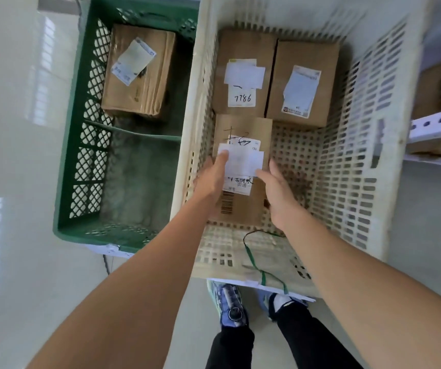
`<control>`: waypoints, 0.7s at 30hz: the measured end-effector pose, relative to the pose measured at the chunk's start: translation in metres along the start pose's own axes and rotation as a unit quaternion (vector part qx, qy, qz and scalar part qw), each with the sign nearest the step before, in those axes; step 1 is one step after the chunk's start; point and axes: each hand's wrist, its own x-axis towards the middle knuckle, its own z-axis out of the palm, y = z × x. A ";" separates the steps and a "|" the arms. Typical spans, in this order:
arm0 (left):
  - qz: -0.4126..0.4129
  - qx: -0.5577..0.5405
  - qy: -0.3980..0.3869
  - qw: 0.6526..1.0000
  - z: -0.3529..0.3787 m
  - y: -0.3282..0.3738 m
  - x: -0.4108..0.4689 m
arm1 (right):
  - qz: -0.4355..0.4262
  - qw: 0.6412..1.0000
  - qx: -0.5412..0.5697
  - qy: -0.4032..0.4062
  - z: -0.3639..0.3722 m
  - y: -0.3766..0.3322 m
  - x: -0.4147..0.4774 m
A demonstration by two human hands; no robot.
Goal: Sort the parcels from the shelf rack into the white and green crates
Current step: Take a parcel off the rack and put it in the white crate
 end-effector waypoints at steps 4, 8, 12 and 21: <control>0.021 -0.002 0.049 0.999 0.012 -0.019 0.035 | 0.020 1.000 0.015 -0.004 0.011 0.018 0.034; 0.066 0.031 0.065 0.995 0.014 -0.031 0.054 | 0.032 0.999 0.027 -0.003 0.016 0.024 0.059; 0.069 0.107 0.082 0.988 0.018 -0.043 0.056 | 0.021 1.000 0.016 -0.009 0.021 0.022 0.075; 0.065 0.120 0.030 0.990 0.023 -0.053 0.062 | 0.046 0.998 0.045 -0.020 0.024 0.014 0.086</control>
